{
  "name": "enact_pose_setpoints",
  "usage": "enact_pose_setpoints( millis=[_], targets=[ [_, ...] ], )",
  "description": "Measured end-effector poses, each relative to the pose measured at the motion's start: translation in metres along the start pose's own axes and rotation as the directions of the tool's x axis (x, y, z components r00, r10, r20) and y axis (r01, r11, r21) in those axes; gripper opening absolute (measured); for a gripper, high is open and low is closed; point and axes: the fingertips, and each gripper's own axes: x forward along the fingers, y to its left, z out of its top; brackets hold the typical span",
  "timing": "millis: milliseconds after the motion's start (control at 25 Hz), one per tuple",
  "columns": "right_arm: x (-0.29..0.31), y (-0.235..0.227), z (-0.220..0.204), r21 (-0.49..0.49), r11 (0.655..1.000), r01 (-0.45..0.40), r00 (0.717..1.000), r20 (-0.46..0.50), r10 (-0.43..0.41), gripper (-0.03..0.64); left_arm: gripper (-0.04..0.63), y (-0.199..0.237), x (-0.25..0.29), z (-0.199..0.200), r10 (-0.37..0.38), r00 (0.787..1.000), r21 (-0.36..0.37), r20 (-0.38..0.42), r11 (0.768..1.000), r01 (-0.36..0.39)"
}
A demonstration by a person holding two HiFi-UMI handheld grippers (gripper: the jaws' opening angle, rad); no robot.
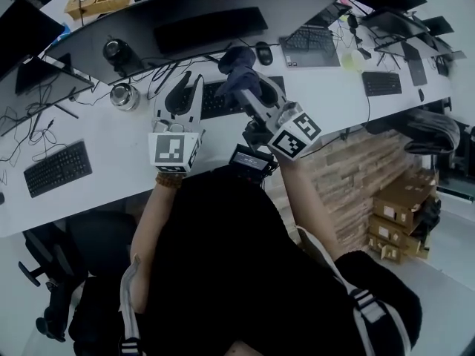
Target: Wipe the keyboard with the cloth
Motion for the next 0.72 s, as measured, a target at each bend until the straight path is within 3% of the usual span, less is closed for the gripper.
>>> enact_pose_setpoints(
  millis=[160, 280, 720],
  targets=[
    [-0.010, -0.006, -0.017, -0.019, 0.998, 0.066, 0.997, -0.029, -0.067, 0.123, 0.058, 0.001, 0.000, -0.013, 0.029, 0.998, 0.011, -0.047, 1.000, -0.029],
    [-0.016, -0.008, -0.027, -0.047, 0.994, 0.098, 0.993, -0.061, -0.101, 0.118, 0.058, -0.004, -0.002, -0.019, 0.008, 0.998, 0.016, -0.064, 1.000, -0.007],
    [-0.013, -0.001, -0.024, -0.094, 0.991, 0.092, 0.992, -0.079, -0.100, 0.117, 0.057, -0.025, -0.004, -0.013, -0.093, 0.995, -0.013, -0.034, 0.996, 0.093]
  ],
)
